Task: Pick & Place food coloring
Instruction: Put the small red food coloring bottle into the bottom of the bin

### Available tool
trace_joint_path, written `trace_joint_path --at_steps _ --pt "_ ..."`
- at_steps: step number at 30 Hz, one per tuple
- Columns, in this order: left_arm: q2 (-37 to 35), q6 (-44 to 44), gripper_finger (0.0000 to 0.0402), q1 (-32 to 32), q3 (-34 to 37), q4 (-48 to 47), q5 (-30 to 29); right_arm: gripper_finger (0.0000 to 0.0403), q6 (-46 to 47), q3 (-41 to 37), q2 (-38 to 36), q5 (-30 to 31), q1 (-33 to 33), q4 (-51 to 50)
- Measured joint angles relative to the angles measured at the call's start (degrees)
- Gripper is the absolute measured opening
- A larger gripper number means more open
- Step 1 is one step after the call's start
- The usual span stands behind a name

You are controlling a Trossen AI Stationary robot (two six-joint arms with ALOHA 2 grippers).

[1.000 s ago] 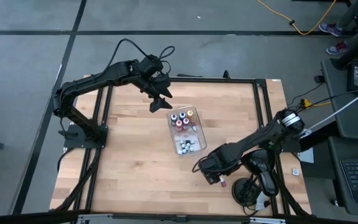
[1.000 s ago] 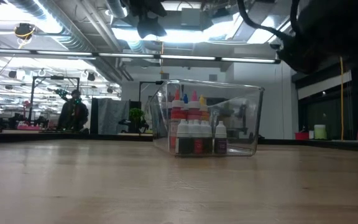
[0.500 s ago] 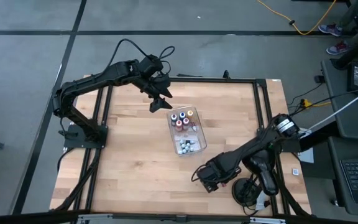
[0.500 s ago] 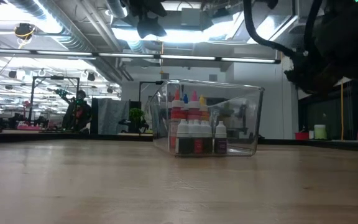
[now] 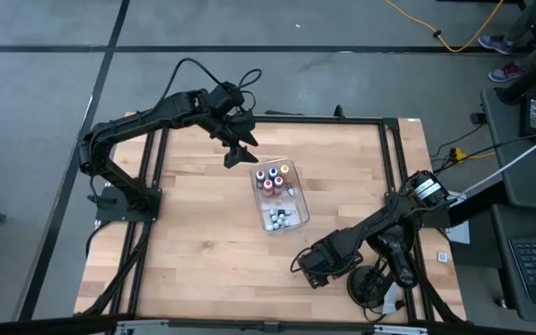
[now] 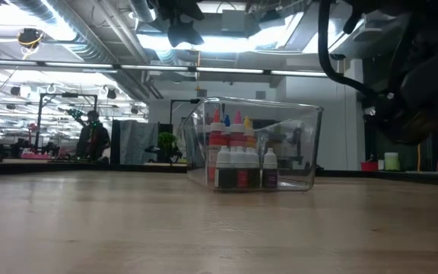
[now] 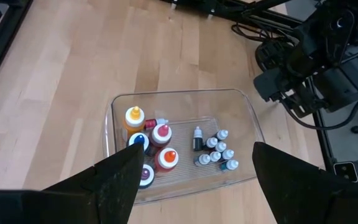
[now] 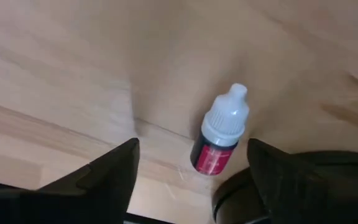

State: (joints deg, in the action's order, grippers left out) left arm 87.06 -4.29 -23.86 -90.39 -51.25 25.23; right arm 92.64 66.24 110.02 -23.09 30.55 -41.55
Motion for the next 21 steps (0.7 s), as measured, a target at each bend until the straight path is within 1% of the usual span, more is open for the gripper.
trace_joint_path --at_steps 3,14,19,21 --pt "0.01 0.0 0.0294 0.0 0.0 -0.01 0.0 0.0267 0.0 0.0 0.0 0.0 0.0 0.14" --pt "0.01 0.0 0.0294 0.0 0.0 0.01 0.0 0.012 1.42 0.12 -0.02 -0.91 -0.02 0.03" --pt "0.01 0.0 0.0294 -0.49 0.0 -0.01 -0.02 0.0048 1.38 1.34 -0.15 0.85 -0.02 -0.18" --pt "0.01 0.02 0.0294 -0.75 0.0 -0.01 -0.02 0.0025 1.2 1.66 -0.19 2.28 -0.02 0.22"
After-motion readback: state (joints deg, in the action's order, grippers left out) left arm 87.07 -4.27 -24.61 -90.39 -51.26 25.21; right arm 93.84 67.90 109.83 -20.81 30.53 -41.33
